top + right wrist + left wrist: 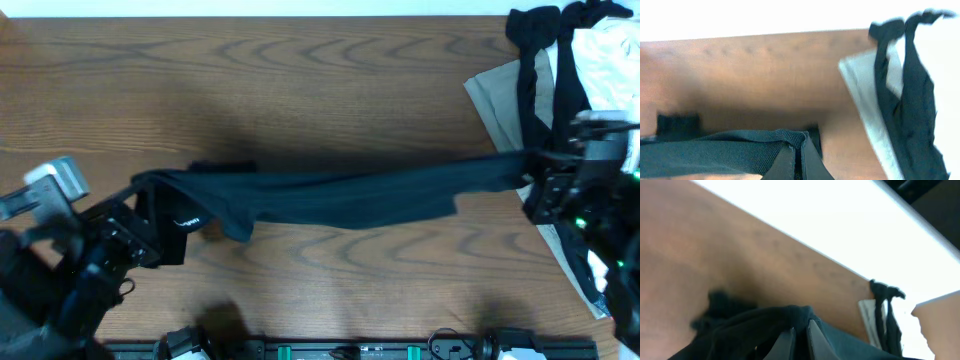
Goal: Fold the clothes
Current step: 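Lift the shirt with both grippers and stretch it apart, swinging it forward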
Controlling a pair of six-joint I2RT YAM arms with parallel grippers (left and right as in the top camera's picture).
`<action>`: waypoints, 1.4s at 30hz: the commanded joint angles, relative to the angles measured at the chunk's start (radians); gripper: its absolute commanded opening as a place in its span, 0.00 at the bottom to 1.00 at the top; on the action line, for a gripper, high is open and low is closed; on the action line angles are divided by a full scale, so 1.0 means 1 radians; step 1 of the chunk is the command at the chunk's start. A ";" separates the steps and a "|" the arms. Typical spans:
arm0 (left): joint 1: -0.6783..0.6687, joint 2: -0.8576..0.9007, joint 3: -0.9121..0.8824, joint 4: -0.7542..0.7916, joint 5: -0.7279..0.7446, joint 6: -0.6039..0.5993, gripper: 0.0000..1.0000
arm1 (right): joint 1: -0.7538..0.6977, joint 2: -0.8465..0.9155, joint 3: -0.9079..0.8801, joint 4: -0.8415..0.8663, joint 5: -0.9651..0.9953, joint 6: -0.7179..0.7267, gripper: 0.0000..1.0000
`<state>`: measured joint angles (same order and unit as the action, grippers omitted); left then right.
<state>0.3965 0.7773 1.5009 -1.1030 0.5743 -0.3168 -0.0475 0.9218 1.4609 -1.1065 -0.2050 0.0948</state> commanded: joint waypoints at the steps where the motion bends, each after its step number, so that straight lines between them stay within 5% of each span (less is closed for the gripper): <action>1: 0.004 0.011 0.121 0.003 0.026 0.005 0.06 | -0.008 -0.006 0.089 -0.007 0.019 -0.006 0.01; 13: 0.004 0.089 0.215 0.000 0.054 0.006 0.06 | -0.008 0.043 0.196 -0.012 0.101 -0.006 0.02; 22: 0.003 0.399 0.213 -0.017 0.055 0.014 0.06 | -0.006 0.375 0.196 -0.024 0.071 -0.010 0.01; 29: -0.087 0.708 0.220 0.278 0.150 0.013 0.06 | -0.005 0.687 0.207 0.216 0.043 -0.020 0.01; 36: -0.123 0.845 0.475 0.529 0.342 -0.081 0.06 | -0.008 0.721 0.475 0.316 0.048 0.032 0.01; 42: -0.123 0.812 0.686 0.386 0.358 -0.013 0.06 | -0.011 0.721 0.724 0.168 0.060 0.021 0.01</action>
<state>0.2710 1.6665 2.1002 -0.6655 0.8730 -0.3706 -0.0483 1.6714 2.1151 -0.8856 -0.1612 0.1135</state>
